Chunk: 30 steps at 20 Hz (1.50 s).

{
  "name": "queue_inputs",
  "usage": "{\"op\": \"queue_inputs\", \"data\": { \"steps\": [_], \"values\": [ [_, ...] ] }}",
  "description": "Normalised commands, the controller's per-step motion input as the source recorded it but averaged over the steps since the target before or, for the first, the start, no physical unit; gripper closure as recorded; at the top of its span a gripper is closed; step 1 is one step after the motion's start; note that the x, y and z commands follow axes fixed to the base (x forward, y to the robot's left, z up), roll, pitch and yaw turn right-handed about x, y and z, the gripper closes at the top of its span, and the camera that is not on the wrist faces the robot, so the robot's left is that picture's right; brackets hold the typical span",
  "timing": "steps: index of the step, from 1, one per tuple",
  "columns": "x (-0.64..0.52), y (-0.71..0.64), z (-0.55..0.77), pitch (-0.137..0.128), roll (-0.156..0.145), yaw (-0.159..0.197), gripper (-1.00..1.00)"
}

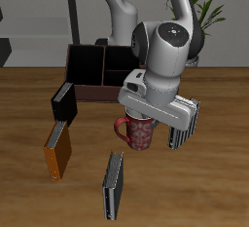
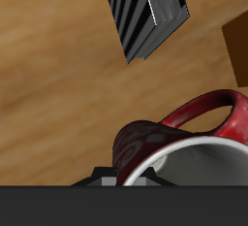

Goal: Place the red mug into the back desk caddy's right compartment

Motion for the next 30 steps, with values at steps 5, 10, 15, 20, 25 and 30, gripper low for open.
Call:
{"op": "queue_inputs", "data": {
  "steps": [5,10,15,20,25,30],
  "values": [
    [-0.14,-0.07,0.45,-0.052,-0.014,0.068,1.00],
    [-0.27,-0.19,0.59,-0.052,-0.050,0.082,1.00],
    [-0.29,-0.11,0.34,-0.014,-0.029,0.075,1.00],
    [-0.42,0.06,0.28,-0.019,0.013,0.071,1.00],
    [-0.48,0.13,0.21,-0.015,0.030,0.033,1.00],
    [-0.64,0.20,0.19,-0.030,0.056,0.056,1.00]
  ]
}}
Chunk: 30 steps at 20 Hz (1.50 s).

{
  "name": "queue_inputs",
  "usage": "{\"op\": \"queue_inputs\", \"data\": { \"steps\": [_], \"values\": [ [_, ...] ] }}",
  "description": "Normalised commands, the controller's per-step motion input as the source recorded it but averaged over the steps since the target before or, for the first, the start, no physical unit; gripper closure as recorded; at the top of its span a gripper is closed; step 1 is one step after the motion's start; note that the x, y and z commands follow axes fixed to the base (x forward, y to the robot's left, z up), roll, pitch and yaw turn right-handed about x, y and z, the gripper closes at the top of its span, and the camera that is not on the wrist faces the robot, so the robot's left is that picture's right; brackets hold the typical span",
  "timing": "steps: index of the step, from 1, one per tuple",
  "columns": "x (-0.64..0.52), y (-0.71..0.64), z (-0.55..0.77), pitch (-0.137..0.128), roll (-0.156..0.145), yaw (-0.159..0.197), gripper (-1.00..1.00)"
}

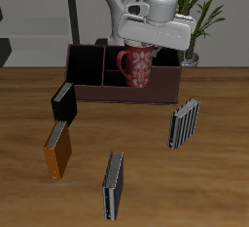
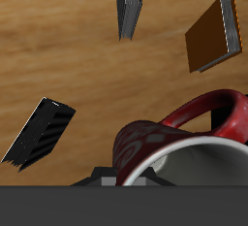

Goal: Place the red mug into the back desk caddy's right compartment

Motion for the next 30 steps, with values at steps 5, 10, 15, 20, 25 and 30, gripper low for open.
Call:
{"op": "queue_inputs", "data": {
  "steps": [5,10,15,20,25,30],
  "values": [
    [-0.53,0.05,0.14,-0.021,-0.007,0.059,1.00],
    [-0.37,0.05,0.05,0.014,-0.034,0.041,1.00],
    [-0.39,0.12,0.00,0.008,-0.011,0.058,1.00],
    [-0.45,0.11,0.05,-0.028,0.001,0.046,1.00],
    [-0.36,0.04,0.00,-0.020,0.000,0.018,1.00],
    [-0.33,0.08,0.02,-0.028,-0.005,0.033,1.00]
  ]
}}
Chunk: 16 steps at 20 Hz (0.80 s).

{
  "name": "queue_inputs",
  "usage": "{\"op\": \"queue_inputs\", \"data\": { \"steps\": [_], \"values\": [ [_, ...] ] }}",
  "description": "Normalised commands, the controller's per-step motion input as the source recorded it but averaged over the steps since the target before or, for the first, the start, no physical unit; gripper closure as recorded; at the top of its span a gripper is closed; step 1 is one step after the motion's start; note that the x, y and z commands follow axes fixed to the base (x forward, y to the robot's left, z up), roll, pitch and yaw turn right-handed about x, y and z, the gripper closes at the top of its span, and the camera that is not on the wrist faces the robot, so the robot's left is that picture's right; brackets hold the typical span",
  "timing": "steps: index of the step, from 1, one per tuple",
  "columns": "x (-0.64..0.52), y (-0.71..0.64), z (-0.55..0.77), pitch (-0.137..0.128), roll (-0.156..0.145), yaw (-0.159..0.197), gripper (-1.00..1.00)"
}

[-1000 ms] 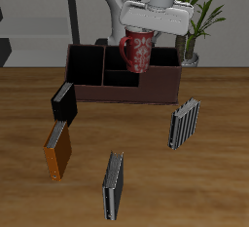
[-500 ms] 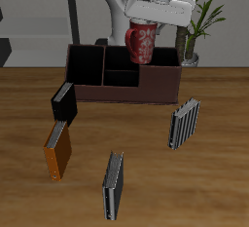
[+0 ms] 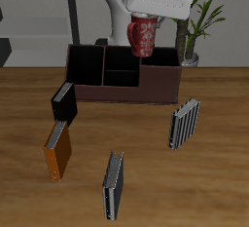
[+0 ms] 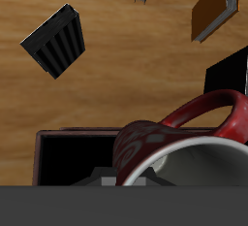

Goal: Place the red mug into the back desk caddy's right compartment

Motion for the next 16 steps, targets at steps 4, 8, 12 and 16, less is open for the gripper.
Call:
{"op": "queue_inputs", "data": {
  "steps": [4,8,12,16],
  "values": [
    [-0.26,0.09,0.01,-0.031,-0.013,0.040,1.00],
    [-0.27,0.10,-0.08,0.000,-0.011,0.040,1.00],
    [-0.33,0.19,-0.11,0.004,0.036,0.035,1.00],
    [-0.19,0.28,-0.11,-0.006,0.050,0.045,1.00]
  ]
}}
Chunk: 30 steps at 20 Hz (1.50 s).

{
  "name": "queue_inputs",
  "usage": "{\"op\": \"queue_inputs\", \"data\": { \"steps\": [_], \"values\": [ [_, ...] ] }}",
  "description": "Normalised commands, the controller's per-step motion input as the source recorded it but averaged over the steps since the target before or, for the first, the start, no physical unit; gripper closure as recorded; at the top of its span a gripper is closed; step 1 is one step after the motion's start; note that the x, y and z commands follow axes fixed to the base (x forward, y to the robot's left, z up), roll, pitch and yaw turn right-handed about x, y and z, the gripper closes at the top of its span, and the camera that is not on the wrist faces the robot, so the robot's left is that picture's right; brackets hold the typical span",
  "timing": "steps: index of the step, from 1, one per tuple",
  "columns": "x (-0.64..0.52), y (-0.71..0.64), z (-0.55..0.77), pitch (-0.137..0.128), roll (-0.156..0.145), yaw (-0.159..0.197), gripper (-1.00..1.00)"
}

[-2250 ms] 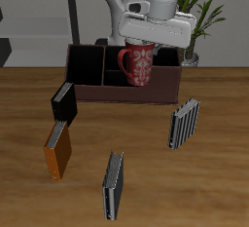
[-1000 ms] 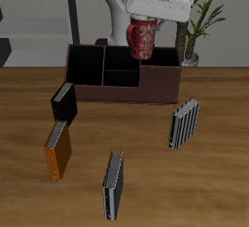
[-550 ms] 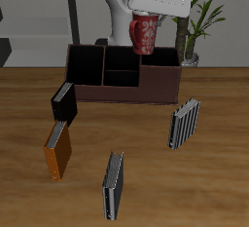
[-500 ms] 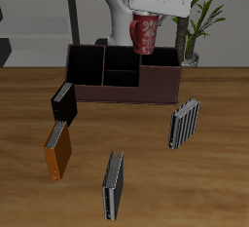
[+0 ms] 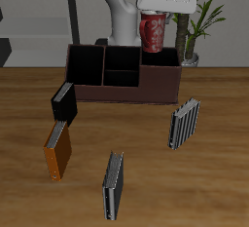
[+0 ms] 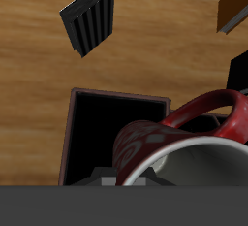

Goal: Place the red mug into the back desk caddy's right compartment

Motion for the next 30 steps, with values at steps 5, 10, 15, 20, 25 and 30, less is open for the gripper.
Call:
{"op": "queue_inputs", "data": {
  "steps": [5,10,15,20,25,30],
  "values": [
    [-0.03,0.23,-0.09,0.024,0.035,0.002,1.00],
    [0.01,0.08,-0.08,-0.001,0.003,0.006,1.00],
    [0.03,0.05,-0.22,0.036,0.007,-0.003,1.00],
    [0.01,0.01,-0.18,0.024,0.005,-0.017,1.00],
    [0.03,0.05,-0.29,0.038,0.022,-0.005,1.00],
    [0.08,-0.04,-0.31,0.047,-0.002,-0.008,1.00]
  ]
}}
